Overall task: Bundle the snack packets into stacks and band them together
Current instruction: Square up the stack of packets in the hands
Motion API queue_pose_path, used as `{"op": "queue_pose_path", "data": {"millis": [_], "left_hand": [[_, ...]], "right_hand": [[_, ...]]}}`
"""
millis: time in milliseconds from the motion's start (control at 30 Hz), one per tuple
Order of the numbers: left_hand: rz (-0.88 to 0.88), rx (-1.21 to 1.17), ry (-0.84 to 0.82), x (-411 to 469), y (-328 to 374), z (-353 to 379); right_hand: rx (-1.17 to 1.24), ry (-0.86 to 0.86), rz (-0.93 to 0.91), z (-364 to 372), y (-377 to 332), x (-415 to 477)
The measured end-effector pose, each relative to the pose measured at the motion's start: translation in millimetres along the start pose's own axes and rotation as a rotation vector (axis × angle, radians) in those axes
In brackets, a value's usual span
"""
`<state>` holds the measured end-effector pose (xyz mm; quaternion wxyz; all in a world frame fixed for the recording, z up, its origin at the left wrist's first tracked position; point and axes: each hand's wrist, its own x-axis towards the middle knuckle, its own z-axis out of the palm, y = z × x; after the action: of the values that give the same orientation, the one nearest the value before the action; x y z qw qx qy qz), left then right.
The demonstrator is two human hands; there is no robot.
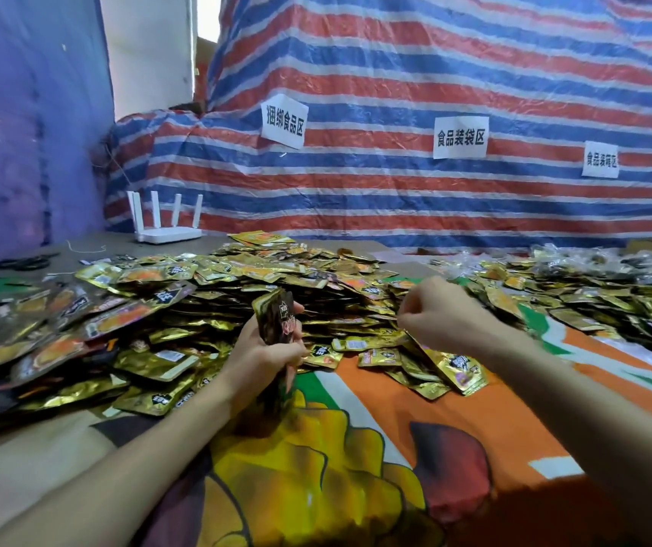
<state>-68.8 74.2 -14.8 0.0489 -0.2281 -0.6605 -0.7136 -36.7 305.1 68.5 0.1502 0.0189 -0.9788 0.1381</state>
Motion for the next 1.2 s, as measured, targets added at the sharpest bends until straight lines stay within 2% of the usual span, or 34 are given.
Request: {"op": "queue_pose_path", "data": {"millis": [133, 333, 467, 533, 633, 733, 833, 933, 1200], "left_hand": [[-0.095, -0.104, 0.100, 3, 1, -3], [-0.220, -0.309, 0.144, 9, 6, -15], [-0.364, -0.242, 0.158, 14, 5, -25], [-0.403, -0.285, 0.111, 16, 7, -28], [-0.388, -0.536, -0.055, 14, 11, -32], [-0.337, -0.679, -0.229, 10, 13, -34], [-0.322, -0.740, -0.305, 9, 13, -31], [-0.315, -0.748, -0.306, 9, 12, -32], [-0.380, -0.539, -0.264, 9, 8, -37]], "right_hand": [[0.386, -0.061, -0.176, 41, -44, 17], [0.886, -0.028, -0.163, 93, -67, 32], [0.903, -0.032, -0.162, 113, -61, 30], [1.047, -0.155, -0.117, 113, -58, 33], [1.470, -0.436, -0.065, 105, -54, 35], [1.782, -0.455, -0.065, 97, -49, 34], [2.005, -0.423, -0.078, 91, -46, 32], [2.088, -0.394, -0.076, 89, -47, 30], [1.797, -0.364, -0.109, 94, -55, 28]]}}
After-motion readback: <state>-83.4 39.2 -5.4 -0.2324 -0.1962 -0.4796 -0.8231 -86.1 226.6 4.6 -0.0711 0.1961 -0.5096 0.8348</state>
